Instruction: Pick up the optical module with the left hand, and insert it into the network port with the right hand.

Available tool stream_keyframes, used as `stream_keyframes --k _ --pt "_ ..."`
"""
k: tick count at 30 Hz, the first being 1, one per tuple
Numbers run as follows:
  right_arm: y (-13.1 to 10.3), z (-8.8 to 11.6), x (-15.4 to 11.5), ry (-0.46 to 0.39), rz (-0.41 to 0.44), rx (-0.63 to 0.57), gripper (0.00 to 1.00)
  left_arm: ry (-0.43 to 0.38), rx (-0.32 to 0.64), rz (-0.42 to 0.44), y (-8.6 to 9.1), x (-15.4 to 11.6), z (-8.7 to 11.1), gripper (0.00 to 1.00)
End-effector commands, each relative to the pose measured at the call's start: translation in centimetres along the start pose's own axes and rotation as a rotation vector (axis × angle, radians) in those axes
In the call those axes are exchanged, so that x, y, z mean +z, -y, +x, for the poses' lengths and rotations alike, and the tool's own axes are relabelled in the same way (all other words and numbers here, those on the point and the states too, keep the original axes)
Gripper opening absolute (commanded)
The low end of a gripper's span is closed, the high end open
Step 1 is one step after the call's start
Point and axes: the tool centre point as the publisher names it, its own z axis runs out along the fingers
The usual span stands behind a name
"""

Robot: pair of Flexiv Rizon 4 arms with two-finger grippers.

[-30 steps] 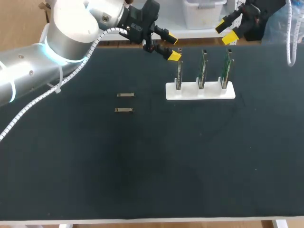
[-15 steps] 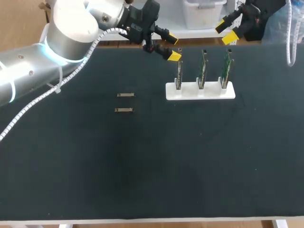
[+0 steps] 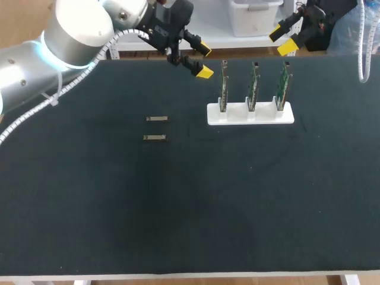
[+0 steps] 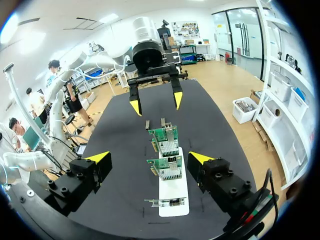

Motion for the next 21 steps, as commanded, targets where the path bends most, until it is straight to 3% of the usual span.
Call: stream_keyframes --k 1,10,15,21 --pt "0.8 -0.2 -0.2 -0.004 -0.402 0.001 1.0 -0.057 0.004 0.002 0.6 -1.3 0.5 1.0" --pt "0.8 -0.2 -0.2 -0.004 -0.402 0.001 1.0 -0.245 0.035 0.075 1.5 -2.3 3.5 1.0" --pt "0.8 -0.2 -0.2 -0.004 -0.402 0.001 1.0 -0.305 0.056 0.114 2.1 -2.3 5.0 1.0" --pt "0.8 -0.2 -0.2 -0.004 -0.402 0.001 1.0 -0.418 0.054 0.11 2.4 -2.2 7.2 1.0"
